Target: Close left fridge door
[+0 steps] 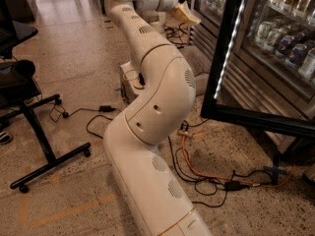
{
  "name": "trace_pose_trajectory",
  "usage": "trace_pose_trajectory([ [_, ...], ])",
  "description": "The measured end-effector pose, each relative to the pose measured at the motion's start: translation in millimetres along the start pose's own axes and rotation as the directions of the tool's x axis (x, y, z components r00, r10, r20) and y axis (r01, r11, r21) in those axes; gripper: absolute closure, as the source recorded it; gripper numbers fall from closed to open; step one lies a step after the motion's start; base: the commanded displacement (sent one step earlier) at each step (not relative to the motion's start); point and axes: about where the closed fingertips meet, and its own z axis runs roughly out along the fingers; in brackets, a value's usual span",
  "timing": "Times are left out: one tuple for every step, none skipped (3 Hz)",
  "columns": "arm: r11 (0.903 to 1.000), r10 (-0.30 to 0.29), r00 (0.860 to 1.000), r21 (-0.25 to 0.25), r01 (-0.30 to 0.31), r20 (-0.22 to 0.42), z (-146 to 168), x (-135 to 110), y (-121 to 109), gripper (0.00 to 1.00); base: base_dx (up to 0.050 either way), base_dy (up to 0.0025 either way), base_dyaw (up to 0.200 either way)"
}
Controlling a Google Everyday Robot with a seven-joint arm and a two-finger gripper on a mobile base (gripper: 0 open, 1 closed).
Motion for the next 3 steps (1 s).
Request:
trace_pose_trajectory([
  [0.9838,0.120,0.985,0.148,-0.101,-0.122,0.2,12.2,-18.0,0.00,0.000,0.00000,0.000],
  [0.9601,0.220,0.967,0.204,-0.192,-0.125,-3.4,13.6,-24.2,0.00,0.000,0.00000,0.000],
  [0.9601,0.220,0.968,0.204,-0.192,-0.125,-3.3,13.6,-24.2,0.00,0.000,0.00000,0.000],
])
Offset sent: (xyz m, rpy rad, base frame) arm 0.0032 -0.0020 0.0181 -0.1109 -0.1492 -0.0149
